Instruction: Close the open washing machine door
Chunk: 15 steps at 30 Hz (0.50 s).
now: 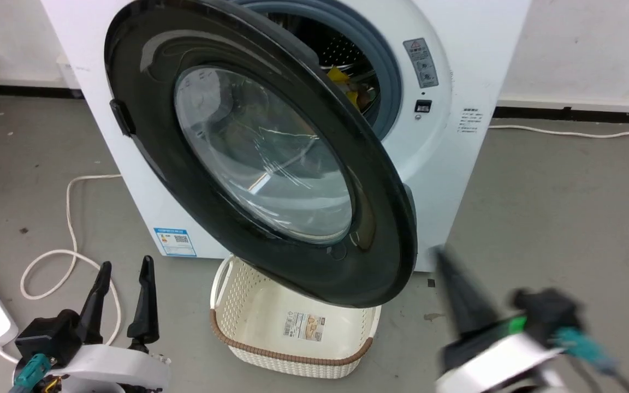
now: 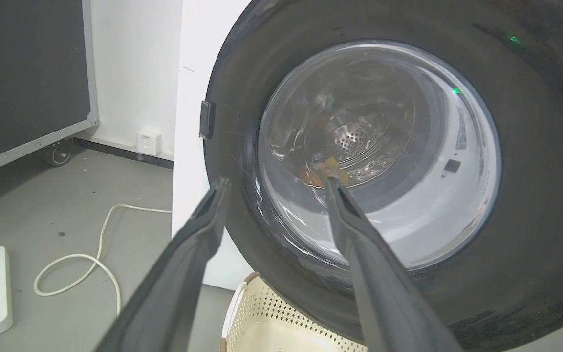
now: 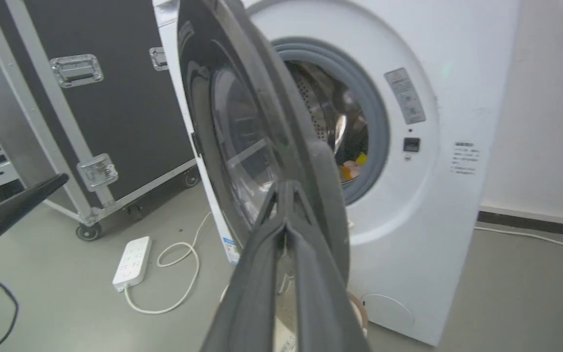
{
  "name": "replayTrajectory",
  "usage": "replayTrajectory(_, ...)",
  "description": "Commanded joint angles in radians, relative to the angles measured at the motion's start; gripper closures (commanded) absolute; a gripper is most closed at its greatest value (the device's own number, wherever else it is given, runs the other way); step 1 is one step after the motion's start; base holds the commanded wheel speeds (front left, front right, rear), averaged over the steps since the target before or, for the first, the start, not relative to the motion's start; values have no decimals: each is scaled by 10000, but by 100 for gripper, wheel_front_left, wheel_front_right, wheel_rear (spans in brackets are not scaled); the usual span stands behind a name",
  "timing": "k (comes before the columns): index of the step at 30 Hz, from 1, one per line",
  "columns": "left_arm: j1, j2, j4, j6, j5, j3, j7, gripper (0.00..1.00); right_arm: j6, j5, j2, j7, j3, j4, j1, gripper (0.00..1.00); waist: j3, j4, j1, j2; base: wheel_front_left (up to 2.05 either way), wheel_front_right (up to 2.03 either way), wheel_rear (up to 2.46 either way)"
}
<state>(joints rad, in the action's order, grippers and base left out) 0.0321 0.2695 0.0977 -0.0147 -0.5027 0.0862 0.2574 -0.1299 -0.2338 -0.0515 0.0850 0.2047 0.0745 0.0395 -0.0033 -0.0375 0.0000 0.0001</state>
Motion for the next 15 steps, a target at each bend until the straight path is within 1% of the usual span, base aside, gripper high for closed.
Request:
replayTrajectory(1,-69,-26,-63,34,70,-42,43,0,-8,12,13,-128,266,35,145,100,56,38,0,-1,0,0,0)
replayTrajectory(2,-32,-67,-140,42,92,-73,43,0,-8,-67,13,-437,890,-92,197,100,179,111,0,-1,0,0,0)
replayTrajectory(3,-32,-67,-140,42,92,-73,43,0,-8,-67,13,-437,890,-92,197,100,179,111,0,-1,0,0,0)
replayTrajectory(4,23,-98,-188,75,108,-98,43,0,-8,-155,13,-642,1248,-432,260,100,303,183,0,-1,0,0,0)
replayTrajectory(5,23,-98,-188,75,108,-98,43,0,-8,-155,13,-642,1248,-432,260,100,303,183,0,-1,0,0,0)
replayTrajectory(6,47,-121,-203,87,104,-123,43,0,-8,-215,13,-702,1327,-652,297,100,366,213,0,-1,0,0,0)
replayTrajectory(7,102,-143,-232,150,103,-183,43,0,-8,-333,13,-729,1328,-1160,417,100,501,272,0,-1,0,0,0)
replayTrajectory(8,102,-143,-232,150,103,-183,43,0,-8,-333,13,-729,1328,-1160,417,100,501,272,0,-1,0,0,0)
replayTrajectory(9,125,-157,-230,182,103,-215,43,0,-8,-401,13,-696,1277,-1421,501,100,559,302,0,-1,0,0,0)
replayTrajectory(12,219,-209,-228,306,144,-337,43,0,-8,-572,13,-314,1016,-2336,1010,100,826,407,0,-1,0,0,0)
replayTrajectory(13,219,-209,-228,306,144,-337,43,0,-8,-572,13,-314,1016,-2336,1010,100,826,407,0,-1,0,0,0)
replayTrajectory(15,280,-250,-228,358,184,-360,43,0,-8,-643,13,-111,832,-2727,1290,100,945,475,0,-1,0,0,0)
